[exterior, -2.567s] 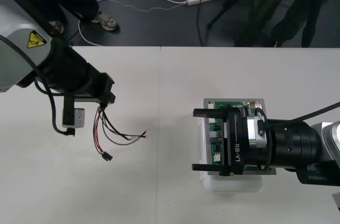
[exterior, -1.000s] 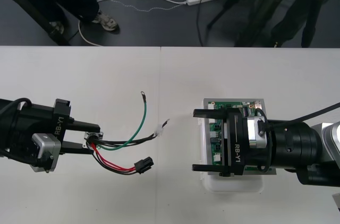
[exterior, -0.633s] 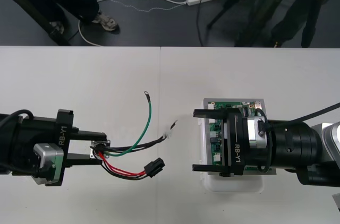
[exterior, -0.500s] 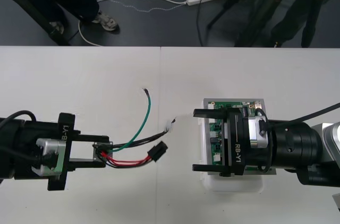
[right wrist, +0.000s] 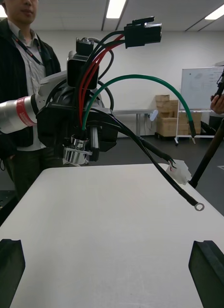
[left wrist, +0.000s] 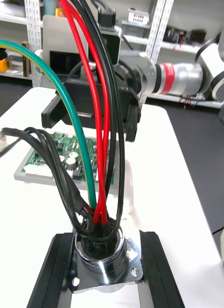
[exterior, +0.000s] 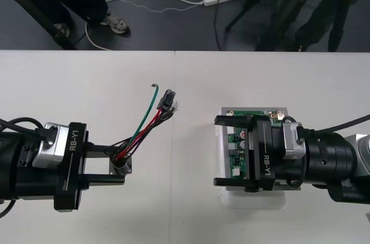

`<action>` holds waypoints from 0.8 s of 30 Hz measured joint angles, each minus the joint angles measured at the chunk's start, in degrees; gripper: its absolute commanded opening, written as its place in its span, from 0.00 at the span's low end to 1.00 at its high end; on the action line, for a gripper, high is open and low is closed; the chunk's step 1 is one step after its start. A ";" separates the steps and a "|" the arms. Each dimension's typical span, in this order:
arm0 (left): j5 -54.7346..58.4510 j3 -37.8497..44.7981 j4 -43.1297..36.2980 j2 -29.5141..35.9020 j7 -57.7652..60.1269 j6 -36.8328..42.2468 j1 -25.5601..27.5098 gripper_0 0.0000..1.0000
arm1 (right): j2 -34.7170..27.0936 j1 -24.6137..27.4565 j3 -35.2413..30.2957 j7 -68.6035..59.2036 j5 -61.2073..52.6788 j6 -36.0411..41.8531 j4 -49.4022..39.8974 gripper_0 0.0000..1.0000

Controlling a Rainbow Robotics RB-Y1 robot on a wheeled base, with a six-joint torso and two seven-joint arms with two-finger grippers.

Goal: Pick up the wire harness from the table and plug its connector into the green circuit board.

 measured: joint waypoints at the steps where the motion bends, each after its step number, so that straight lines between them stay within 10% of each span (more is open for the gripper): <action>1: 0.38 0.00 -0.01 0.00 0.70 0.00 0.00 0.00 | -0.04 0.00 0.00 0.00 -0.01 0.00 0.00 1.00; 24: 5.49 -7.62 0.16 0.13 24.71 -0.08 -7.77 0.00 | -0.15 0.07 -0.77 -0.22 -0.04 0.00 0.00 1.00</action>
